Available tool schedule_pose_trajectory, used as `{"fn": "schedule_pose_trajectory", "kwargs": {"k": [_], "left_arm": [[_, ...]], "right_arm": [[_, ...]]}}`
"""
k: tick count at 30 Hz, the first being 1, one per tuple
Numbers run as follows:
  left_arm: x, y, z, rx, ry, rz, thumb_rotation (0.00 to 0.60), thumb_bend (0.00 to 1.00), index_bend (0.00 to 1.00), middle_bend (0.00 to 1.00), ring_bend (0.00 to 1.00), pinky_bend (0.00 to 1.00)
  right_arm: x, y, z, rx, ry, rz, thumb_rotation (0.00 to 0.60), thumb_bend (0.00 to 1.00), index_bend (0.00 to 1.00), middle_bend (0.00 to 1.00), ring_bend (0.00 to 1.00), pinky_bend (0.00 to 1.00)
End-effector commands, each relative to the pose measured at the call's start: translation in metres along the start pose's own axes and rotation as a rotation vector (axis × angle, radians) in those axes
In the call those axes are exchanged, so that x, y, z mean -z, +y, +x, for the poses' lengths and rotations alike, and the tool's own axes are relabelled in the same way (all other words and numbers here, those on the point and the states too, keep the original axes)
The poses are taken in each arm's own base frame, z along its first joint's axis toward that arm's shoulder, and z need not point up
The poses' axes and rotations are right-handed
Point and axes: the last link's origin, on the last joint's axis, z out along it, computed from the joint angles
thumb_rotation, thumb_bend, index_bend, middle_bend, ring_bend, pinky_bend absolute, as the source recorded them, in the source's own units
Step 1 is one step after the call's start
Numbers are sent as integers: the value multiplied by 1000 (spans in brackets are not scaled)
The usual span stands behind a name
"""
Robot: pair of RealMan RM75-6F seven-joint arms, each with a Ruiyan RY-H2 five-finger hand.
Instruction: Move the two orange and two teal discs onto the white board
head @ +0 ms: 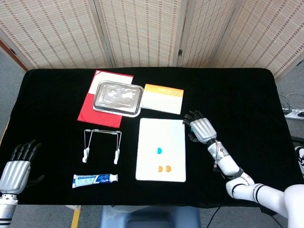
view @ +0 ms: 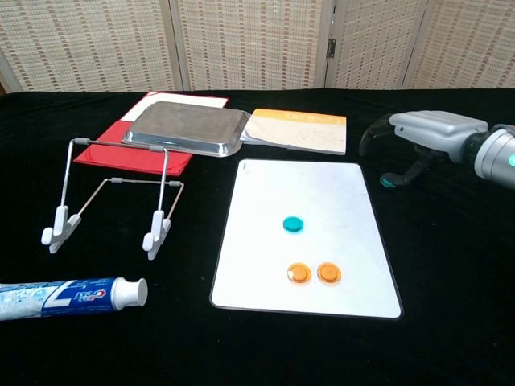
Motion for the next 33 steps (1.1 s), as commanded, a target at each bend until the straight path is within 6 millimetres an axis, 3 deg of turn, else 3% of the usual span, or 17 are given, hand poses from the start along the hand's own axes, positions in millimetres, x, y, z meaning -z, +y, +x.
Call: {"fn": "schedule_pose_trajectory", "kwargs": {"k": [1, 11, 24, 33], "left_arm": [[0, 1, 0, 0, 0, -2, 600, 143, 2, 0, 0, 0], [0, 1, 2, -3, -2, 0, 600, 143, 0, 0, 0, 0], [-1, 0, 2, -4, -4, 3, 600, 144, 0, 0, 0, 0], [0, -2, 1, -4, -10, 12, 600, 143, 0, 0, 0, 0]], "right_arm": [[1, 17, -8, -5, -26, -49, 600, 448, 339, 187, 51, 0], [-3, 30, -23, 12, -59, -85, 600, 448, 359, 188, 47, 0], [-17, 22, -26, 31, -61, -72, 600, 448, 364, 188, 48, 0], [-24, 22, -27, 41, -65, -84, 600, 448, 519, 222, 66, 0]]}}
